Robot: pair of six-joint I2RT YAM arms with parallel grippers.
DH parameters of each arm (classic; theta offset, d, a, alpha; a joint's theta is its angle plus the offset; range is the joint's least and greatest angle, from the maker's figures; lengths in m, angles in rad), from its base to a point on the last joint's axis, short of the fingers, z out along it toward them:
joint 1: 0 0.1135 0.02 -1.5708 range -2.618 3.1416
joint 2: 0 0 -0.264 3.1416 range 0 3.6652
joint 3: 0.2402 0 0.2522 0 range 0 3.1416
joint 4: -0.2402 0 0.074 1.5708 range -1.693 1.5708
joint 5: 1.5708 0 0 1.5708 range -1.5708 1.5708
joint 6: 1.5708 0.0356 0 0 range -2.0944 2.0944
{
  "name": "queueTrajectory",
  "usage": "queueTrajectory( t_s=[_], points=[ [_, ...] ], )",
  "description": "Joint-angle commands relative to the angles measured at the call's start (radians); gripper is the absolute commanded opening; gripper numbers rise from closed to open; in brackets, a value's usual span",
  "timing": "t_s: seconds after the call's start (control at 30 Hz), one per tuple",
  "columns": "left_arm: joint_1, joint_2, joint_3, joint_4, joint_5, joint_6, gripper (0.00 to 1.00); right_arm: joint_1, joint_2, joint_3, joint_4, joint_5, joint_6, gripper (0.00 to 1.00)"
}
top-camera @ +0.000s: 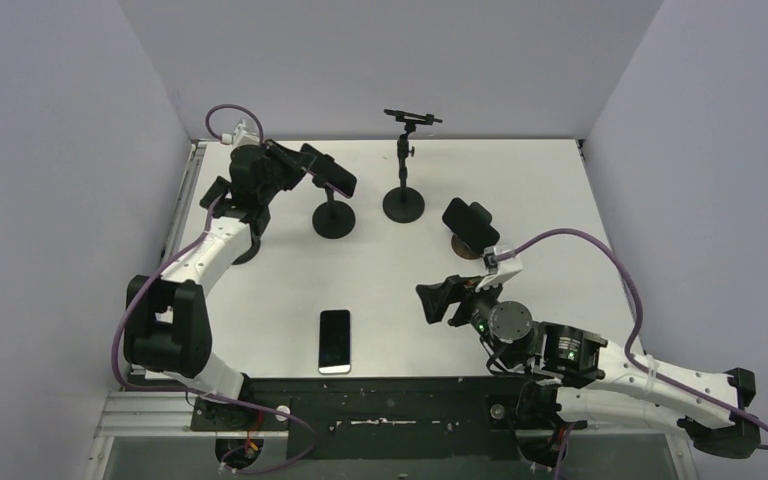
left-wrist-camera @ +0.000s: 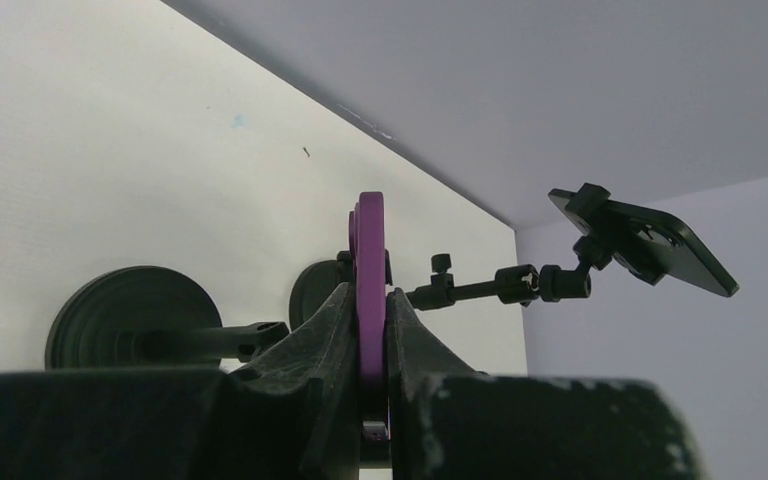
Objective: Remove the phone from the phone stand
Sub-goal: Pick up the phone stand with the phone at the center of the board, then place the phone stand with the phone at the center of the board.
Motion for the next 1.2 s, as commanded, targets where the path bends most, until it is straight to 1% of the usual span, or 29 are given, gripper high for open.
queueTrajectory(
  t_s=[0.0, 0.1, 0.2, 0.4, 0.53, 0.63, 0.73, 0.77, 0.83, 0.9, 1.03, 1.17],
  points=[
    [0.008, -0.099, 0.069, 0.101, 0.06, -0.024, 0.0, 0.005, -0.012, 0.088, -0.035, 0.069, -0.04, 0.78],
    [0.006, -0.141, 0.074, 0.115, 0.095, -0.053, 0.0, 0.006, -0.002, 0.137, -0.061, 0.051, -0.091, 0.81],
    [-0.001, -0.187, 0.068, 0.118, 0.137, -0.074, 0.0, 0.005, 0.014, 0.184, -0.079, -0.01, -0.161, 0.83],
    [-0.031, -0.304, -0.007, 0.137, 0.225, -0.105, 0.0, 0.002, 0.076, 0.284, -0.125, -0.136, -0.264, 0.87],
    [-0.084, -0.362, -0.057, 0.154, 0.287, -0.096, 0.0, 0.001, 0.136, 0.354, -0.159, -0.184, -0.302, 0.88],
    [-0.145, -0.387, -0.074, 0.137, 0.336, -0.038, 0.0, 0.002, 0.146, 0.382, -0.167, -0.212, -0.325, 0.89],
    [-0.189, -0.39, -0.073, 0.088, 0.389, 0.013, 0.0, 0.002, 0.132, 0.39, -0.163, -0.212, -0.32, 0.9],
    [-0.2, -0.389, -0.081, 0.091, 0.406, 0.017, 0.0, 0.003, 0.125, 0.388, -0.166, -0.195, -0.308, 0.92],
    [-0.23, -0.388, -0.114, 0.136, 0.449, 0.017, 0.0, 0.003, 0.106, 0.379, -0.177, -0.126, -0.275, 0.95],
    [-0.258, -0.382, -0.142, 0.179, 0.474, 0.017, 0.0, 0.002, 0.083, 0.37, -0.193, -0.09, -0.252, 0.97],
    [-0.299, -0.346, -0.173, 0.242, 0.524, 0.016, 0.0, 0.001, 0.075, 0.377, -0.241, -0.082, -0.222, 1.0],
    [-0.307, -0.315, -0.191, 0.249, 0.57, 0.042, 0.0, 0.001, 0.085, 0.38, -0.26, -0.099, -0.233, 1.0]
  ],
)
